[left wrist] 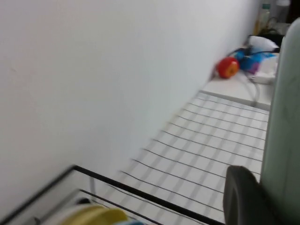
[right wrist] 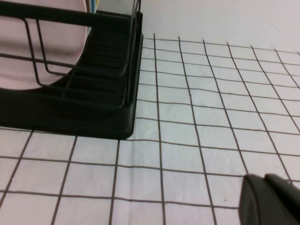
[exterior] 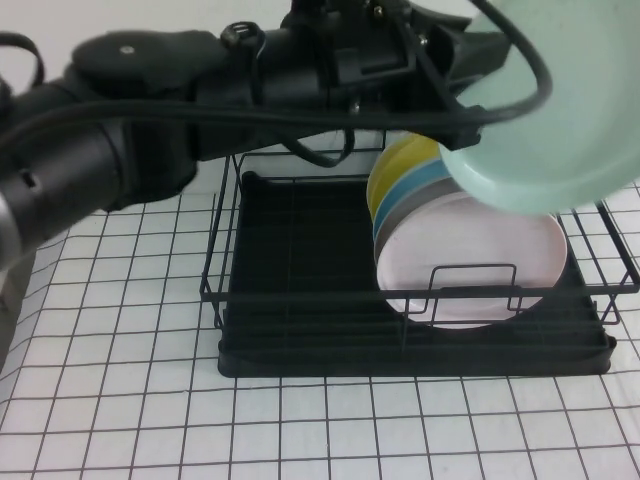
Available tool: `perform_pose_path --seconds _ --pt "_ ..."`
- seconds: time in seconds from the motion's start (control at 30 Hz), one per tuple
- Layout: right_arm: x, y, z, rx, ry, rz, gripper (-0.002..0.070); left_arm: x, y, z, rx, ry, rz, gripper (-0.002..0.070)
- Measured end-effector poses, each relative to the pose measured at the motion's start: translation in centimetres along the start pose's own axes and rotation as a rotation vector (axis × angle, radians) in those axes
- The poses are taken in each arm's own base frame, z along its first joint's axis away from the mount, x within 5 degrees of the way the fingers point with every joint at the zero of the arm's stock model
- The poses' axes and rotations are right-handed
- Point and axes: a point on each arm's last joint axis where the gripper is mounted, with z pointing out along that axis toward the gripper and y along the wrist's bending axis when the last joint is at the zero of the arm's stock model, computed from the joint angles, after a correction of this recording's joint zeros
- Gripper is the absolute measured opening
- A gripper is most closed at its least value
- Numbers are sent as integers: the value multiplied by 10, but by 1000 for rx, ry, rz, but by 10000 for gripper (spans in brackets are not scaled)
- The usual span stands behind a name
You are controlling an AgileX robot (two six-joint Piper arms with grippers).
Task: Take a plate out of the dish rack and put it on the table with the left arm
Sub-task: Place the plate from the table
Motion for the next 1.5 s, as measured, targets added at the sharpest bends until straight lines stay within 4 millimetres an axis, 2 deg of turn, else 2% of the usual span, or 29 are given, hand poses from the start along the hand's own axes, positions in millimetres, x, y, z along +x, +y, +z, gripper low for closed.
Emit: perform_pose_path --seconds 0.1,0.2,0.37,0.47,0.63,0.73,0.83,1.0,1.27,1.33,1.4,1.5 --pt "0 0 0 0 0 0 -3 0 -13 -9 97 87 -120 88" --pt "0 0 0 0 0 0 -3 12 -24 -14 195 260 -200 88" --pt "0 0 0 0 0 0 -3 44 -29 -23 203 526 -297 88" --pt "0 0 0 0 0 0 -3 76 -29 -27 168 617 -376 88" --pt "0 0 0 0 0 0 -3 132 -25 -34 21 674 -515 88" --pt "0 0 0 0 0 0 -3 157 -21 -40 -83 663 -576 88" --pt "0 0 0 0 0 0 -3 166 -18 -42 -150 643 -597 88" --pt "0 0 0 0 0 0 -3 176 -18 -39 -148 667 -643 88" --pt "0 0 0 0 0 0 -3 208 -12 -27 -176 738 -714 91" --pt "0 0 0 0 0 0 -3 209 -11 -26 -178 734 -702 124" --pt "0 0 0 0 0 0 -3 209 -10 -26 -177 731 -677 202" --pt "0 0 0 0 0 0 -3 209 -10 -26 -174 726 -650 377"
